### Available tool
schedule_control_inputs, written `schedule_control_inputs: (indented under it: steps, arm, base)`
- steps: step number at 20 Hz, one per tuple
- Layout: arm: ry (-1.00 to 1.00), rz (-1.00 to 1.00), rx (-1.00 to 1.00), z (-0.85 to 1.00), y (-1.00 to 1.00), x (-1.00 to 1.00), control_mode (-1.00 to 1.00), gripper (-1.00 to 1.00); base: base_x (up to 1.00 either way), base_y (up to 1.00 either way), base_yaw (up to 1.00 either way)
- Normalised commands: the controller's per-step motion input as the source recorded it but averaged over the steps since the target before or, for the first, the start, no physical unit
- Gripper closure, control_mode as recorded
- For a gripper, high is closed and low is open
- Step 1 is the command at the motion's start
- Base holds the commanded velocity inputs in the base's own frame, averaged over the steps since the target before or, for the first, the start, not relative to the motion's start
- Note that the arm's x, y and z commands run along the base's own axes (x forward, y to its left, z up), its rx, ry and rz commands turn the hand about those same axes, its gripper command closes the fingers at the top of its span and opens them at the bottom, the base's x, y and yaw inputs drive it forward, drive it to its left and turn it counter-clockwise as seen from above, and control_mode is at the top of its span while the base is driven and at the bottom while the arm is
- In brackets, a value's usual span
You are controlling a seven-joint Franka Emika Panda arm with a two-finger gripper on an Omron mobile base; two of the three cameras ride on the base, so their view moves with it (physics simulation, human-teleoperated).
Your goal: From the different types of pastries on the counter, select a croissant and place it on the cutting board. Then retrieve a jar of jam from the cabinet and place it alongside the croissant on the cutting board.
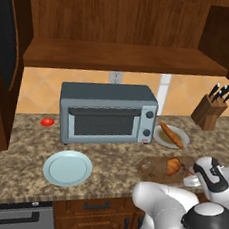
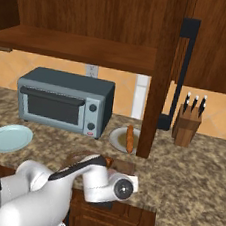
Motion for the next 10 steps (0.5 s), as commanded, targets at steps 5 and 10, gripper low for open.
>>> schedule_control_inputs:
  steps: [5,10]
  arm:
    - [-0.02,0.00,0.00,-0.15,0.21,0.00,-1.00,-1.00]
    - [-0.03,0.00,0.00,0.00,0.16,0.00,-1.00,-1.00]
  base:
    - [0.00,0.00,0.00]
    - [0.00,0.00,0.00]
